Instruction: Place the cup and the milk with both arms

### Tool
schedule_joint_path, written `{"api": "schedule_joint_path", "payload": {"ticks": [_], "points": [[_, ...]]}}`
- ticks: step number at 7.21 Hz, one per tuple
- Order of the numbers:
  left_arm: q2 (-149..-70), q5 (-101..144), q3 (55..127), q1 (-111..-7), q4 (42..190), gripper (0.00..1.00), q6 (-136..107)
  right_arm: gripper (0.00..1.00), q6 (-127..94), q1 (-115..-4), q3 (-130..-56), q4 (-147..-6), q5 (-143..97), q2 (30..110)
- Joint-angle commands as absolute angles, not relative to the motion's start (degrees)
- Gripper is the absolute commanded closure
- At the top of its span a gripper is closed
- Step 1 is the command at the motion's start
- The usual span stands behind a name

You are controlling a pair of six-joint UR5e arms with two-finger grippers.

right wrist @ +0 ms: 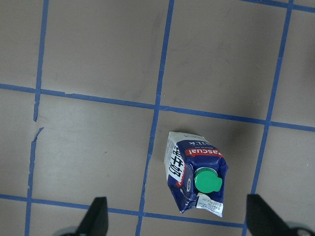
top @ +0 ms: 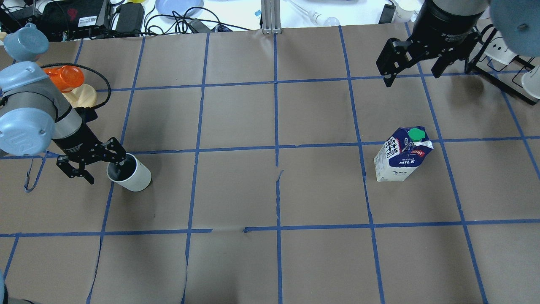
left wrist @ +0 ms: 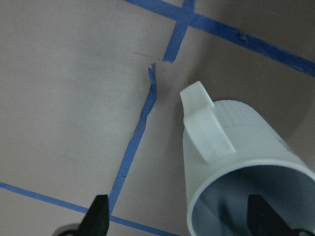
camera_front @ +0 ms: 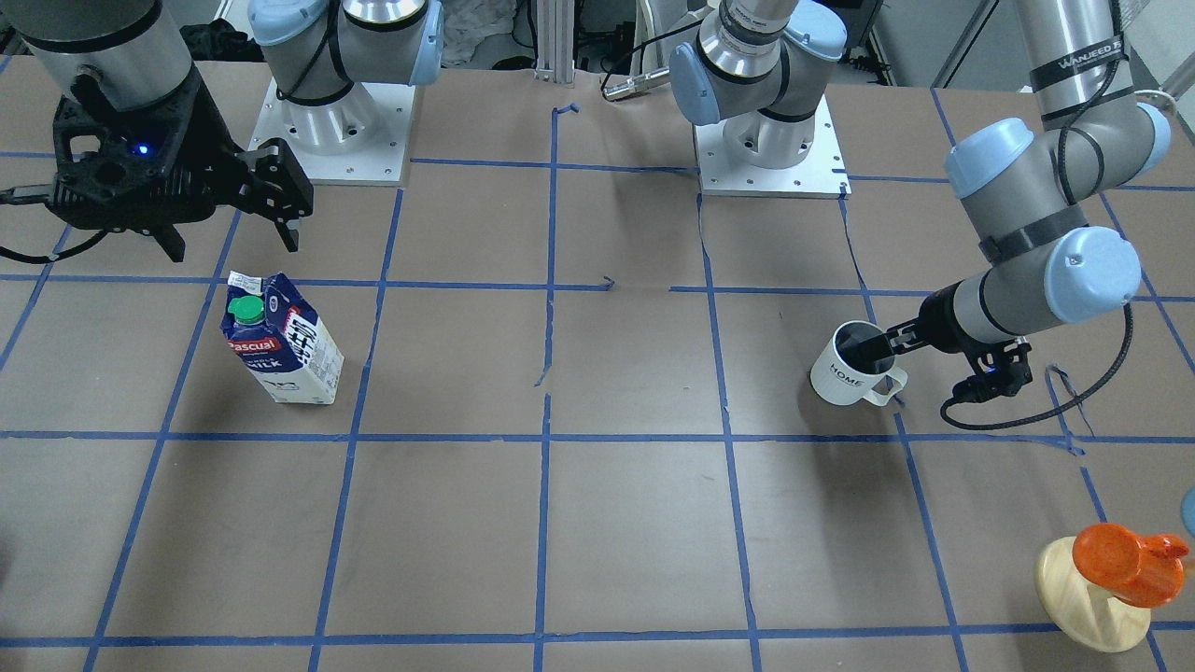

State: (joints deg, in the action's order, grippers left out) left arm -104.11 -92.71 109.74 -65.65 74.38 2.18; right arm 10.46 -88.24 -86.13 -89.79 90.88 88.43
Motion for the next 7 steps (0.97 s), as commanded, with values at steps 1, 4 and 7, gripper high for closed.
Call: {"api": "schedule_joint_path", "payload": {"ticks": [1,4,7], "points": [[-104.5,-91.77,109.69,-65.65,74.36,1.0,1.93,0.0,10.46,-88.33,-86.05,-89.74,90.79,88.42],[-103.8,-87.39,106.54,-66.53,74.62,1.0,-0.96,0.0,10.46,-88.24,-86.13,-89.74,90.79,88.51],[-103.53,-85.53,99.17,-72.21,75.41,1.0,-12.58,0.0,10.46,-88.24,-86.13,-89.74,91.05,88.42]]}}
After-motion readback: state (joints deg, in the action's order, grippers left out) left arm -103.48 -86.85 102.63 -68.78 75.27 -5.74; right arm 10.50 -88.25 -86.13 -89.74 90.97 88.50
